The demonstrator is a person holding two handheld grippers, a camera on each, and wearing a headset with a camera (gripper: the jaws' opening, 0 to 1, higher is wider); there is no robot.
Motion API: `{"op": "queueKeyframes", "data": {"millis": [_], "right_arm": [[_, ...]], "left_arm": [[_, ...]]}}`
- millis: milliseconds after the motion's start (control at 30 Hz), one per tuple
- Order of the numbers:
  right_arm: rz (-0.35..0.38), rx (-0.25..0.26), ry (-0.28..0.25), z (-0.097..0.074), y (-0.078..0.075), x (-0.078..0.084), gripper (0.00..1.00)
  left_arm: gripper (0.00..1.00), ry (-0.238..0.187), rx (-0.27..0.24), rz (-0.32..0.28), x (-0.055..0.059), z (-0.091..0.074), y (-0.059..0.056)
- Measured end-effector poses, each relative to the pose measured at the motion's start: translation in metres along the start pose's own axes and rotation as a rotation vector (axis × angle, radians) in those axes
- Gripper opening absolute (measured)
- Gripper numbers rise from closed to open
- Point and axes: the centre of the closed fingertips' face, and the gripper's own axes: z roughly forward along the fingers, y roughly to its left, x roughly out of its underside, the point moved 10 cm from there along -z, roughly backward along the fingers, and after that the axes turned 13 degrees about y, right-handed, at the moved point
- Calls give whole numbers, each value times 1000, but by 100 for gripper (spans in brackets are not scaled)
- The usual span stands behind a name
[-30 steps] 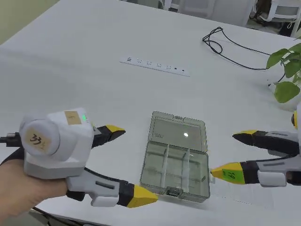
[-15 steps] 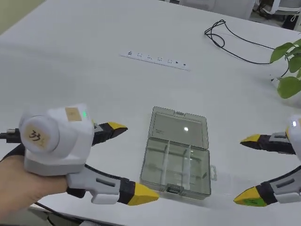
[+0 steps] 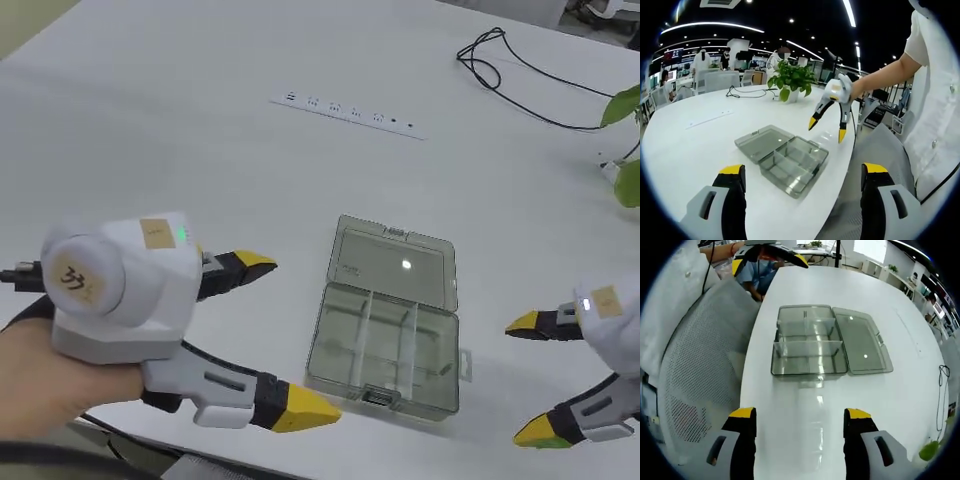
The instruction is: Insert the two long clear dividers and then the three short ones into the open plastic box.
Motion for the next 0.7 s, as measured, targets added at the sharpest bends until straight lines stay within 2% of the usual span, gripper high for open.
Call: {"op": "queueKeyframes", "data": {"millis": [100, 200, 500, 700], "right_arm": [[-38, -4, 37, 8, -4, 2, 64], [-45, -7, 37, 13, -7, 0, 59], [-96, -11, 101, 30, -10, -2, 50], [-108, -3, 117, 35, -12, -3, 46]], "left_arm": [[98, 3, 2, 1, 1, 0, 1], [98, 1, 3, -1, 1, 1, 2], [97, 1, 6, -6, 1, 2, 2], [97, 0, 3, -13, 2, 1, 2]]}}
